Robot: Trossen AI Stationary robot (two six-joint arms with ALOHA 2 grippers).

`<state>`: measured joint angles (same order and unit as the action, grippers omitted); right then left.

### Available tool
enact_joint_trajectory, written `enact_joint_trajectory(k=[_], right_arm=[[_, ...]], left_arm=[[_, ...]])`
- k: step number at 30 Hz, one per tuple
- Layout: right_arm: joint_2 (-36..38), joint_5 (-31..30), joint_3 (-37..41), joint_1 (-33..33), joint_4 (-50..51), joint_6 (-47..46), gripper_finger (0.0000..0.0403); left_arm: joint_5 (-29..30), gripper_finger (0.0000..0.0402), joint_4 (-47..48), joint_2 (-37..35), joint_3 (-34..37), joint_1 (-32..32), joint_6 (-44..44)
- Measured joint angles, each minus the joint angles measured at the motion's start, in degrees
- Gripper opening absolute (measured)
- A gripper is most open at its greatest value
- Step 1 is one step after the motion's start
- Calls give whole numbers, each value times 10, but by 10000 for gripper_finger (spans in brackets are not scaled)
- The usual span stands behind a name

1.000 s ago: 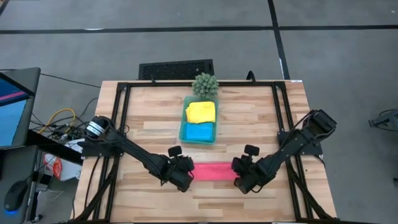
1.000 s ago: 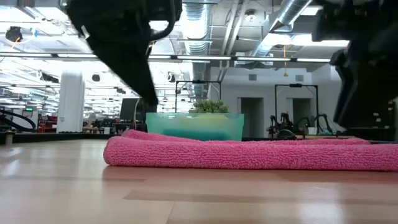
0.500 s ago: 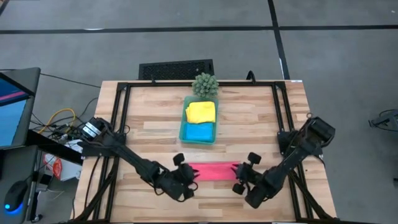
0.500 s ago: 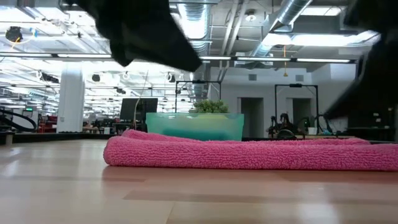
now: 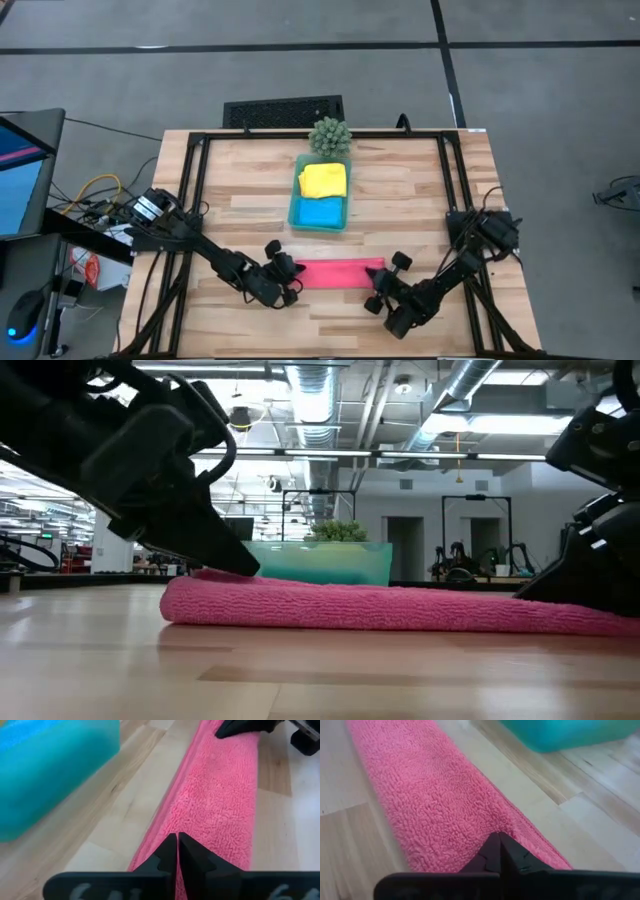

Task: Fold microfiber towels
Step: Fold the pink micro fiber cloth

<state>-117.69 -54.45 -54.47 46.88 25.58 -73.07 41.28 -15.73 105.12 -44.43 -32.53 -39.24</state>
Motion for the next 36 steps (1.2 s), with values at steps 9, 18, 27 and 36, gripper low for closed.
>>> enact_joint_trajectory(k=[9, 18, 27, 36], right_arm=[[23, 11, 3, -10, 7, 7, 26], [50, 24, -38, -4, 87, 9, 14], [102, -67, -50, 23, 113, -52, 12], [56, -60, -50, -31, -9, 60, 12]], left_arm=[[24, 9, -18, 13, 22, 1, -19], [12, 9, -52, 88, -4, 4, -49], [-18, 9, 70, -8, 0, -9, -106], [7, 9, 47, -39, -12, -9, -98]])
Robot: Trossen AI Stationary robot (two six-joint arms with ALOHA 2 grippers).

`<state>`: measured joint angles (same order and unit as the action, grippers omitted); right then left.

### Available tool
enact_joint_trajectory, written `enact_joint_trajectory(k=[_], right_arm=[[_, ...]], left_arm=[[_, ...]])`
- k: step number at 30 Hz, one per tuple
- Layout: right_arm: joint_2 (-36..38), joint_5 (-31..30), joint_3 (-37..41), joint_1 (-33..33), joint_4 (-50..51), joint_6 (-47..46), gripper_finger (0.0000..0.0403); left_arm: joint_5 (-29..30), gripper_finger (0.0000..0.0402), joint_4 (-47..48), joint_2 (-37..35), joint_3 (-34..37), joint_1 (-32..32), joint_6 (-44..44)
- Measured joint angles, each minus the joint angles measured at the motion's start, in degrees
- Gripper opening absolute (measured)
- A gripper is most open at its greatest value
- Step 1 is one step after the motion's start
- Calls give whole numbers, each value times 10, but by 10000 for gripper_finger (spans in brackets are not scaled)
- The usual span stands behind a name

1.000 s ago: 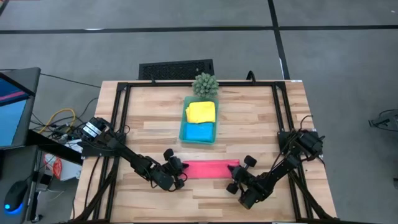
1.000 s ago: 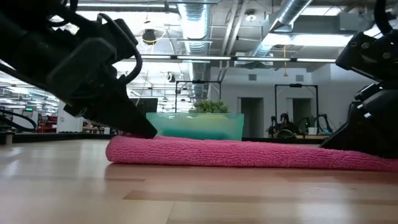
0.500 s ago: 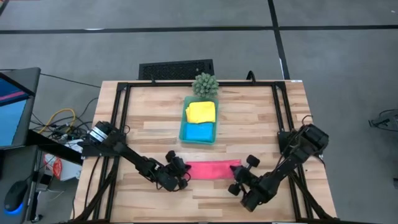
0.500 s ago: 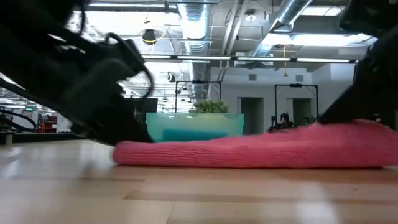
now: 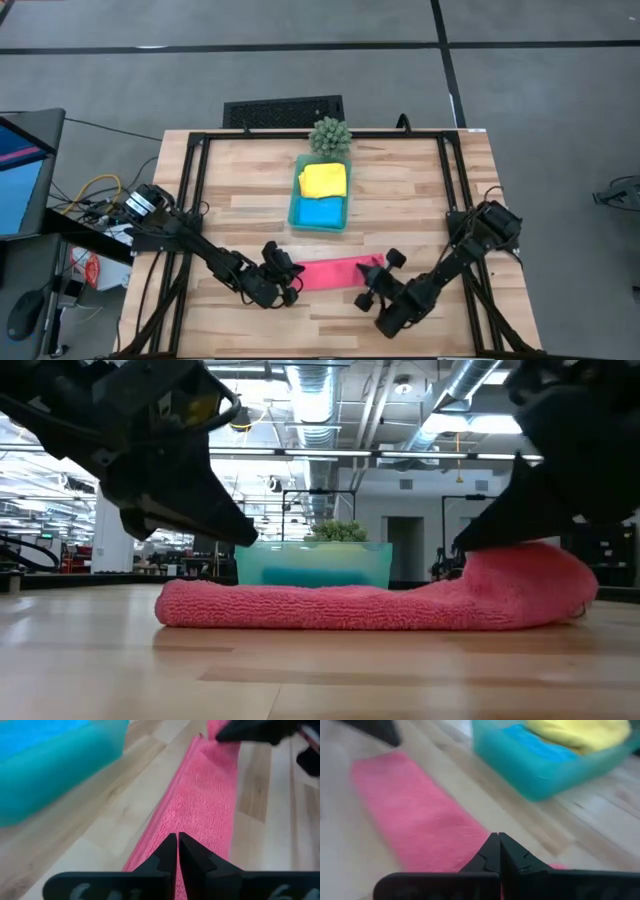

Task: Fold microfiber towels
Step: Fold the pink micro fiber cloth

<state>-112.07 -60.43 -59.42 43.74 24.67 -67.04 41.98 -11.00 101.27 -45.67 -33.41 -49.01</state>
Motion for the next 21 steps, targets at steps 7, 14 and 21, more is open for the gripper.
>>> enact_joint_trajectory(k=[7, 14, 21], right_arm=[[6, 18, -1, -30, 85, -64, 23], [6, 56, -1, -30, 85, -77, 59], [70, 37, -2, -14, 195, -159, 131]], left_arm=[[-5, 9, 0, 2, 0, 0, 3], [-3, 9, -2, 2, 0, 0, 9], [-7, 9, -54, -5, 0, 0, 18]])
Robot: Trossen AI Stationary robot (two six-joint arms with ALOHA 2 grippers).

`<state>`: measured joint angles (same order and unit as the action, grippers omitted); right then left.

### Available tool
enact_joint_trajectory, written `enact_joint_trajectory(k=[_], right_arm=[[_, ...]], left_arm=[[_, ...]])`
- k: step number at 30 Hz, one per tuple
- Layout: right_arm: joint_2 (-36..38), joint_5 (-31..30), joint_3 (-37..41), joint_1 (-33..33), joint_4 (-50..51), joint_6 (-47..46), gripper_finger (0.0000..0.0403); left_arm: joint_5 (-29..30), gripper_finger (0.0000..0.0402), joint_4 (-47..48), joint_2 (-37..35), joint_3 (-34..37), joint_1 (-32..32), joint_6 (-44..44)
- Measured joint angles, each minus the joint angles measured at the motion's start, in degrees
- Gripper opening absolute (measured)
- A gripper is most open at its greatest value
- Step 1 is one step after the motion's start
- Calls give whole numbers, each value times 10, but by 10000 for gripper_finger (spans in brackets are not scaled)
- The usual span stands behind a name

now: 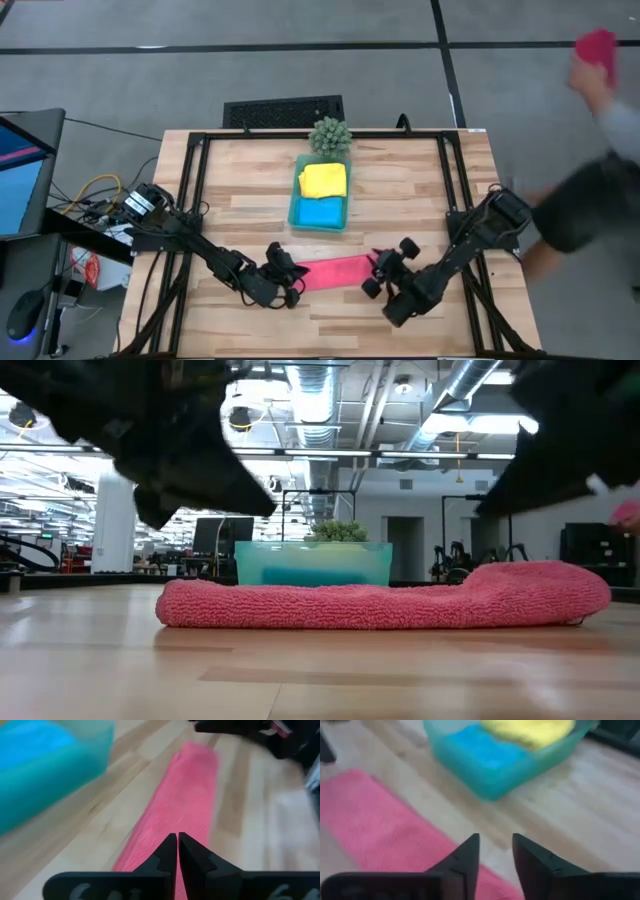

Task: Fold microfiber towels
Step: Fold the pink micro fiber cloth

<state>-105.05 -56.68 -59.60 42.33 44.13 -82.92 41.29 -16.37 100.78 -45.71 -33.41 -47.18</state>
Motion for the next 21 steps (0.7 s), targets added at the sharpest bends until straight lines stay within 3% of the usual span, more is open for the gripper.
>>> enact_joint_trajectory(k=[5, 10, 17, 21], right_arm=[[46, -6, 0, 3, 39, -1, 189], [19, -88, -1, 26, -92, 32, 198], [-97, -91, 0, 29, -128, -41, 84], [-163, -46, 0, 30, -139, -98, 15]], left_arm=[[6, 9, -62, 0, -1, 2, 27], [32, 9, -107, 11, -1, 3, 28], [57, 9, -188, 90, -5, 3, 37], [59, 9, -191, 145, -14, 5, 17]])
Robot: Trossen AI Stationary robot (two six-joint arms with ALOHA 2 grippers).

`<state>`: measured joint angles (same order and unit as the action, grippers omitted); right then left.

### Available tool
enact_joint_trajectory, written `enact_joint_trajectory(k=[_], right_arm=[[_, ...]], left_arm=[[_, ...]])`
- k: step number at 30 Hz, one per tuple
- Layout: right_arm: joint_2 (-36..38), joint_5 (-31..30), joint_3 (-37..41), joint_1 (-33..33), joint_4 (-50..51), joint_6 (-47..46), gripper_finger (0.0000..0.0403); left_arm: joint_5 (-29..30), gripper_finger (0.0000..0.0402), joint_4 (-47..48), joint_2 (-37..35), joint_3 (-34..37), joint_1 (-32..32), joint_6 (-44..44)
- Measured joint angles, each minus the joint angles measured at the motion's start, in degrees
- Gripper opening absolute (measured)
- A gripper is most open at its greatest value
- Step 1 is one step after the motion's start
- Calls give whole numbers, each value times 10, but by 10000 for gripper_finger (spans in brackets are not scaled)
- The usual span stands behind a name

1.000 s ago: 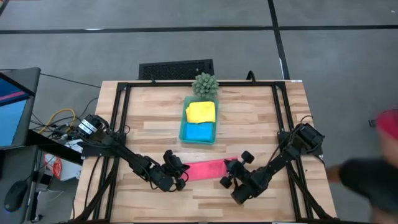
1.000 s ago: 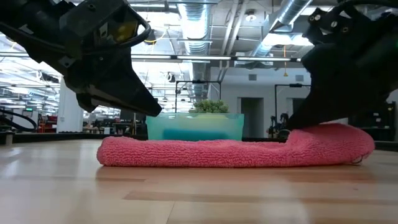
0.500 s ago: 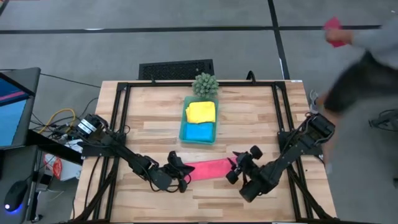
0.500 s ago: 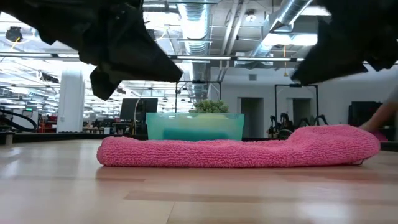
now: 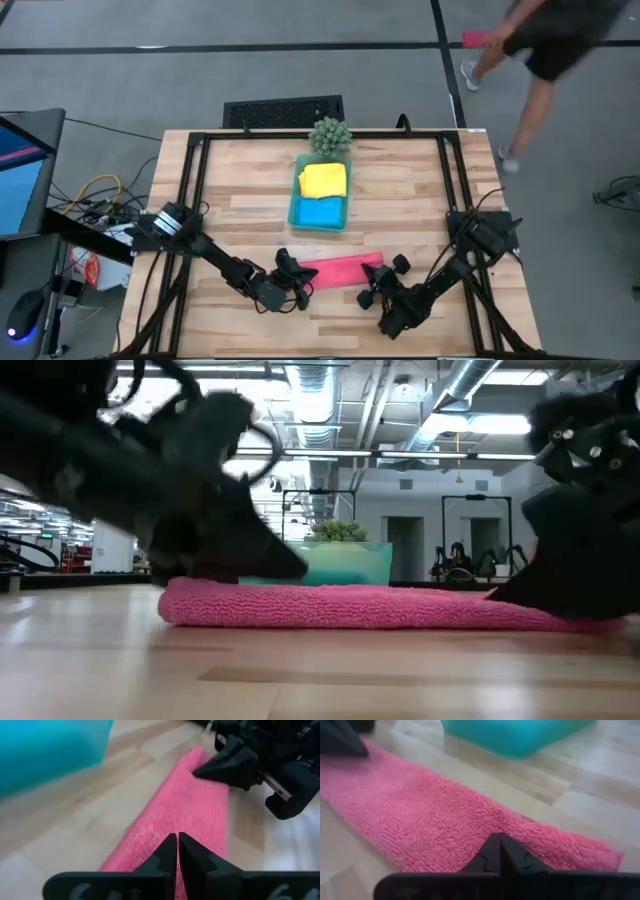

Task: Fold microfiber towels
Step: Fold the pink micro fiber cloth

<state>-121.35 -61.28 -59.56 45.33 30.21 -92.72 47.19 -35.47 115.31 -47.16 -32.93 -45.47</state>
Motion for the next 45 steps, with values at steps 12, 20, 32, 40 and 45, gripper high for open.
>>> enact_joint_trajectory(k=[12, 20, 32, 40, 45], right_arm=[[-36, -18, -2, 9, 12, -40, 8], [78, -20, 1, 24, 140, 8, 39], [-12, 2, 38, 25, 87, -76, 8], [29, 71, 18, 34, 190, -123, 24], [125, 102, 16, 30, 258, -130, 28]], left_arm=[[-28, 9, 22, 36, -7, 4, -15], [-30, 9, 19, 37, -12, 7, -12], [-38, 9, 29, 38, -18, 8, -7], [-58, 9, 34, -1, -17, 13, 3], [-74, 9, 50, -56, -17, 27, 36]])
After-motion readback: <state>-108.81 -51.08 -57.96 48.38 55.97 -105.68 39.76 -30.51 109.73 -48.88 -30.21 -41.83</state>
